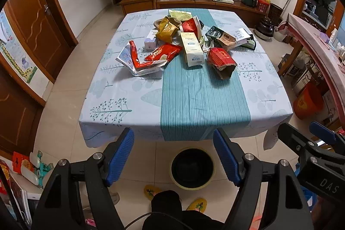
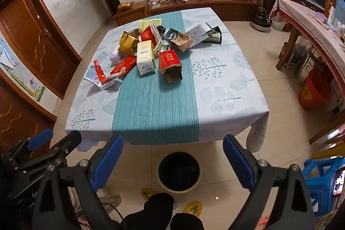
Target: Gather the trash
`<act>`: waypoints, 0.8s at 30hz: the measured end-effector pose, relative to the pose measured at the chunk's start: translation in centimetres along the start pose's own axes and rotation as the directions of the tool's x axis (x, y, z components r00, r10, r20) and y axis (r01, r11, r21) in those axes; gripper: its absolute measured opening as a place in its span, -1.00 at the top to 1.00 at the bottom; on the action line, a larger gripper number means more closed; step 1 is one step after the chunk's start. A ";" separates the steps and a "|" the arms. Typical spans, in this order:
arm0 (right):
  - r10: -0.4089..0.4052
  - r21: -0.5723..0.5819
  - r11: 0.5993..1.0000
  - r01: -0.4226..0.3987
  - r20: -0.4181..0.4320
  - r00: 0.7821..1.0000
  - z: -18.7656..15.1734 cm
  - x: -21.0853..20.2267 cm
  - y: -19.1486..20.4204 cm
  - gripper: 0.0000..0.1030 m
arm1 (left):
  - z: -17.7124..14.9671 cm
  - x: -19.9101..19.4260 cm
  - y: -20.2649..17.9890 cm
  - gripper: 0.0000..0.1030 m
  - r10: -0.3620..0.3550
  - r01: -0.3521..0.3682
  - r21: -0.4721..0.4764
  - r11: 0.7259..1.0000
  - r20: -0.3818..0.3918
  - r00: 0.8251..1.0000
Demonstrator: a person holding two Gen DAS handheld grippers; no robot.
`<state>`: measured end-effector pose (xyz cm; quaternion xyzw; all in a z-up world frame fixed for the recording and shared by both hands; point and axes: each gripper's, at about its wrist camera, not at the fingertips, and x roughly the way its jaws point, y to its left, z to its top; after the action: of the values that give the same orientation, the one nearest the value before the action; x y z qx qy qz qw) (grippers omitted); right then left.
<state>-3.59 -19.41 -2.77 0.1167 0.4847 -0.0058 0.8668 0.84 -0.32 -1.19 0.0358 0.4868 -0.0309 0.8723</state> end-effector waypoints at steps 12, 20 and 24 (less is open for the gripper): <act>-0.001 0.000 1.000 0.001 -0.002 1.000 0.0 0.1 0.2 -0.83 | 0.0 0.2 0.3 -0.44 0.000 0.000 0.002 1.000 -0.014 1.000; 0.001 0.000 1.000 -0.001 -0.003 1.000 0.0 0.1 0.2 -0.83 | -0.2 0.2 0.5 -0.44 0.006 -0.006 0.003 1.000 -0.020 1.000; 0.000 0.000 1.000 0.000 -0.004 1.000 -0.1 0.2 0.2 -0.83 | -0.2 0.3 0.5 -0.44 0.006 -0.006 0.004 1.000 -0.023 1.000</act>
<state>-3.52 -19.17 -2.91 0.1166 0.4864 -0.0057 0.8659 0.84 0.22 -1.55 0.0391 0.4964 -0.0288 0.8667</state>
